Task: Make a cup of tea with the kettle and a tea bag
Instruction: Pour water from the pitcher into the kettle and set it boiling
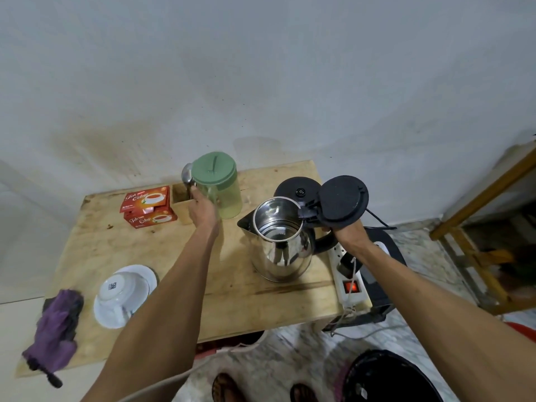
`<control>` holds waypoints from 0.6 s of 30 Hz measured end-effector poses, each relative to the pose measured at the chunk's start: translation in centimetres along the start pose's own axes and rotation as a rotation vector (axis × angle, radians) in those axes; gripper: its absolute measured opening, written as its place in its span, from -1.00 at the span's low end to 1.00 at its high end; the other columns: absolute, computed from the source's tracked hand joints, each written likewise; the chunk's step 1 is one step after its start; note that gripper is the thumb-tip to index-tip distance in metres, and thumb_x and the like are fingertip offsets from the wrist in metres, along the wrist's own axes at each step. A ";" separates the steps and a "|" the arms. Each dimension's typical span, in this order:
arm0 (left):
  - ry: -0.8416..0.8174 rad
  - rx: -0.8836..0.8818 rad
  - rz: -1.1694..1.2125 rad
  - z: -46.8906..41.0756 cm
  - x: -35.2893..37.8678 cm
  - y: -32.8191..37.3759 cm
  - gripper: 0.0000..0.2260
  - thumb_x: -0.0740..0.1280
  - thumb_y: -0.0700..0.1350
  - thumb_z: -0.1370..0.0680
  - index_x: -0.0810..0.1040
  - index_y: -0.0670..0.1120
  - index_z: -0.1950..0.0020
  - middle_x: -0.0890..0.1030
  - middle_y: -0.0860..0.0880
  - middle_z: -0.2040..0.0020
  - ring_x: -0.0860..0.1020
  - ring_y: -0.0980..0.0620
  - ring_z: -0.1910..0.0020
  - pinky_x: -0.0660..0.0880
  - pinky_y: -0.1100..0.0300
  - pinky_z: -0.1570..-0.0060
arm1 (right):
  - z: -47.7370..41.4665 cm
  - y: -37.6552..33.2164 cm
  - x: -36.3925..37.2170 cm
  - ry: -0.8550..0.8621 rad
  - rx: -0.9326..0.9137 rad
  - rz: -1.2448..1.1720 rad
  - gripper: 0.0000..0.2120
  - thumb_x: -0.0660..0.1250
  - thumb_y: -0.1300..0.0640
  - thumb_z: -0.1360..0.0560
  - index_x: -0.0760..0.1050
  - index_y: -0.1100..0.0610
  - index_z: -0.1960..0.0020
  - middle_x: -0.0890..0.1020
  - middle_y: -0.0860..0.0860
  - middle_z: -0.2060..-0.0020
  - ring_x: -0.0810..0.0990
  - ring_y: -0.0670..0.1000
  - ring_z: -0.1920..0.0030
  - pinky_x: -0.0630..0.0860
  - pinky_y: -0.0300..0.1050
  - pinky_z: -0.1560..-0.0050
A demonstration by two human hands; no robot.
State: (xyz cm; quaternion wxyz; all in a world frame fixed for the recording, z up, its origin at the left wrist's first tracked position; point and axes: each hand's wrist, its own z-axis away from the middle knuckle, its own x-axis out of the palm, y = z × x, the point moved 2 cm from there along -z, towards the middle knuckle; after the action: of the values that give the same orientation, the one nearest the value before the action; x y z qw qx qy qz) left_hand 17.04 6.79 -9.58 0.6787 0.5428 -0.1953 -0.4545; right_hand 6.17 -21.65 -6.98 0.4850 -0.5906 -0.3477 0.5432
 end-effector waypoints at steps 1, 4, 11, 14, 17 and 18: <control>-0.008 0.016 -0.048 0.0 -0.4 0.4 -0.46 -0.03 0.15 -0.65 0.42 -0.23 -0.36 0.51 -0.19 -0.30 0.47 -0.20 -0.26 0.41 -0.05 -0.27 | 0.0 -0.1 0.1 -0.002 -0.010 -0.009 -0.72 0.32 0.37 -0.53 0.44 0.03 0.22 0.51 -0.03 0.33 0.51 -0.30 0.41 0.43 -0.42 0.41; 0.102 0.141 -0.112 1.4 -1.8 1.9 -0.59 0.04 0.02 -0.66 0.43 -0.26 -0.29 0.50 -0.22 -0.27 0.46 -0.21 -0.25 0.39 0.00 -0.20 | -0.1 0.0 0.2 0.017 0.016 -0.003 -0.82 0.28 0.40 -0.55 0.51 0.19 0.16 0.54 0.06 0.29 0.50 -0.14 0.34 0.46 -0.32 0.41; -0.134 0.786 -0.327 15.6 0.0 6.4 -0.74 0.13 -0.02 -0.64 0.48 -0.10 -0.22 0.50 -0.05 -0.16 0.46 0.03 -0.12 0.43 0.08 -0.20 | -0.8 1.4 0.2 0.038 0.086 0.063 -0.88 0.31 0.37 -0.50 0.54 0.46 0.06 0.57 0.22 0.25 0.49 0.16 0.24 0.51 0.07 0.25; -0.327 1.161 -0.547 22.1 3.1 7.6 -0.65 0.14 0.10 -0.60 0.50 -0.06 -0.25 0.52 -0.08 -0.14 0.47 -0.01 -0.10 0.41 0.02 -0.16 | 0.0 0.7 0.1 0.057 0.033 0.041 -0.86 0.34 0.34 -0.50 0.57 0.12 0.09 0.62 0.16 0.17 0.55 0.12 0.15 0.60 0.19 0.09; -0.388 1.449 -0.865 25.8 5.9 7.1 -0.60 0.21 0.18 -0.55 0.47 0.00 -0.29 0.50 -0.10 -0.16 0.45 -0.06 -0.12 0.38 0.00 -0.09 | 0.5 1.0 0.3 0.039 -0.111 -0.065 -0.94 0.17 -0.04 -0.65 0.35 -0.17 -0.11 0.52 -0.16 -0.01 0.52 -0.21 -0.03 0.45 -0.10 -0.18; -0.395 1.499 -0.967 26.3 6.4 6.9 -0.62 0.25 0.15 -0.54 0.47 0.00 -0.28 0.50 -0.10 -0.18 0.45 -0.07 -0.13 0.39 0.00 -0.07 | 0.3 1.1 0.5 0.070 -0.085 -0.044 -0.90 0.05 -0.14 -0.65 0.29 -0.17 -0.11 0.44 -0.22 0.00 0.48 -0.29 -0.01 0.36 -0.12 -0.22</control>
State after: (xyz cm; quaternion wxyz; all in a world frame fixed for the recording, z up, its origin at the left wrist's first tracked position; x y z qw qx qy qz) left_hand 3.13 -13.30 4.03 -0.1617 0.7764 -0.3035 -0.5281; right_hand 5.87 -21.48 -8.14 0.4833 -0.6217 -0.3658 0.4962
